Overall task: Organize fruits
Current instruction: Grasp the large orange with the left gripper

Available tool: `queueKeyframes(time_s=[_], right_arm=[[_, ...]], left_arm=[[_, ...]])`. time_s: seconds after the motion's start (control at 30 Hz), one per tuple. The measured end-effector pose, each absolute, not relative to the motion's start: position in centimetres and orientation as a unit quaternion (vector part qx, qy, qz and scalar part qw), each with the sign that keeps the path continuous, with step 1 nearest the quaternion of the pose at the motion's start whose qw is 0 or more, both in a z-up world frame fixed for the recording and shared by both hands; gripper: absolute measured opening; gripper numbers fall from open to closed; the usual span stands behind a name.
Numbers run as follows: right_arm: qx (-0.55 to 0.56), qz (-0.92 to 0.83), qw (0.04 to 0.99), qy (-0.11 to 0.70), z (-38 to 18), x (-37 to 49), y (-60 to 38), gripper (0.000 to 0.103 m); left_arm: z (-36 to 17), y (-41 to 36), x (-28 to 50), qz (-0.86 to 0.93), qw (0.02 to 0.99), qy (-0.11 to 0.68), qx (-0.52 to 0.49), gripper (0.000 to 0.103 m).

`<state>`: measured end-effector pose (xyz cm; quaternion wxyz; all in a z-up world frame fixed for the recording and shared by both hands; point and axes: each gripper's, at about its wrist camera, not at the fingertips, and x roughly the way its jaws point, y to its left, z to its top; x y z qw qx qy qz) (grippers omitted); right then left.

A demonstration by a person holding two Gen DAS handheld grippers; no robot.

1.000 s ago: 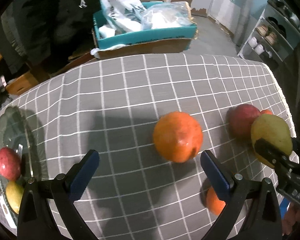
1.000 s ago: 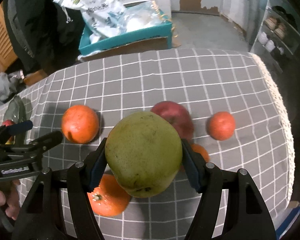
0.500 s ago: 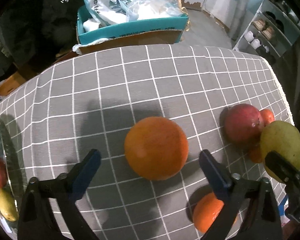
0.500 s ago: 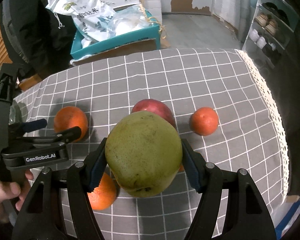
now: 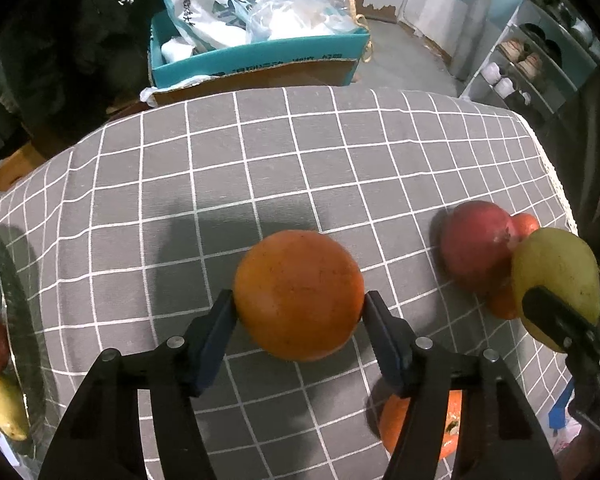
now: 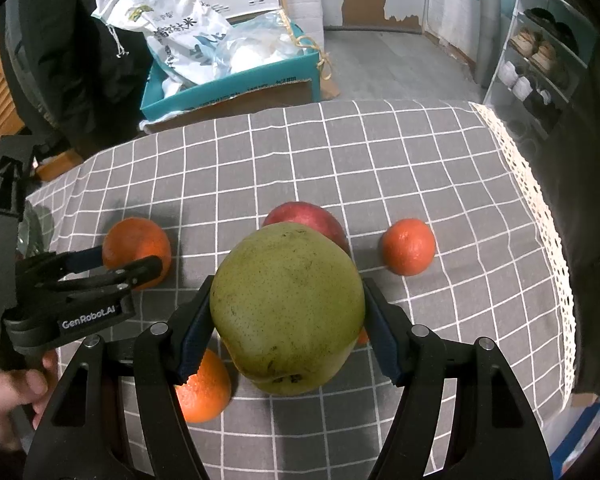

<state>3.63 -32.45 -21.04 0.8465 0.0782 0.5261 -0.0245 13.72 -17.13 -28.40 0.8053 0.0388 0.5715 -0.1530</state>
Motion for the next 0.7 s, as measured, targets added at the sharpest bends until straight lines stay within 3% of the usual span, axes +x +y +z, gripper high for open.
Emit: queueKeyframes(time_s=[0.7], right_arm=[[0.060,-0.023,0.858,0.509,-19.4,3.4,-31.3,0.069]], left_arm=[[-22.7,-13.7,10.8,-0.138,0.839,0.526,0.026,0.065]])
